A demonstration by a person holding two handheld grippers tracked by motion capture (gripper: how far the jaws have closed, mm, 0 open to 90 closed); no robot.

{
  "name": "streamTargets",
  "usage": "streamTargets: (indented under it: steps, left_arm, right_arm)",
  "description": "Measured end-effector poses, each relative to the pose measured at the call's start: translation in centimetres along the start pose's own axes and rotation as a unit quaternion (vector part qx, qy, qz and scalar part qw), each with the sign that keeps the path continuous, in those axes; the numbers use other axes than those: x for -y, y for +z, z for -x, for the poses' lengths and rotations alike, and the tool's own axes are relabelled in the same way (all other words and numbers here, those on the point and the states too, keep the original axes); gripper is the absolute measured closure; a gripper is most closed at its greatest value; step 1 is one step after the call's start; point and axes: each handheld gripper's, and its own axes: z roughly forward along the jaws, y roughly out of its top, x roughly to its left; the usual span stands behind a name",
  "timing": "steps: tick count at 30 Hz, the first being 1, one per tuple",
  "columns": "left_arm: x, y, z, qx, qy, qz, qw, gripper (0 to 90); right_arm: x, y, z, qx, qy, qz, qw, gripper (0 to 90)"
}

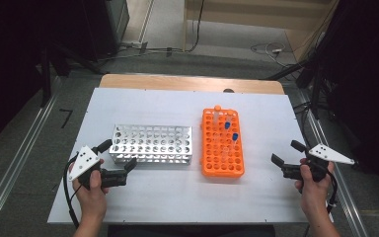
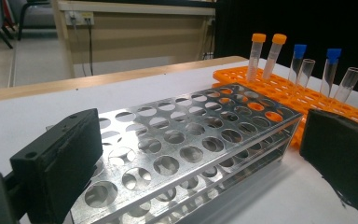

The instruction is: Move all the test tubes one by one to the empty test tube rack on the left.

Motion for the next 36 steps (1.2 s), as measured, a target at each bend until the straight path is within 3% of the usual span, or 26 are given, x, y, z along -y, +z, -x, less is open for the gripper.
streamTargets:
  steps: [8, 11, 18, 28, 36]
  left_arm:
    - [0.0, 0.1, 0.2, 0.004, 0.005, -0.003, 1.0, 0.0]
    - [0.0, 0.3, 0.3, 0.007, 0.003, -0.003, 1.0, 0.0]
    - [0.1, 0.4, 0.5, 0.01, 0.005, -0.007, 0.9999, 0.0]
    - [0.1, 0.5, 0.8, 0.015, 0.006, -0.01, 0.9998, 0.0]
    - [0.0, 0.7, 1.2, 0.023, 0.008, -0.014, 0.9996, 0.0]
  right_arm:
    - [-0.9, 0.2, -0.8, -0.016, -0.001, 0.004, 0.9999, 0.0]
    - [-1.6, 0.7, -1.7, -0.027, -0.007, -0.002, 0.9996, 0.0]
    - [-2.4, 2.1, -4.0, -0.053, -0.005, -0.012, 0.9985, 15.4]
    - [-2.1, 4.9, -7.7, -0.116, -0.027, -0.047, 0.9917, 43.7]
    - [-1.2, 7.1, -9.3, -0.166, -0.038, -0.079, 0.9823, 58.1]
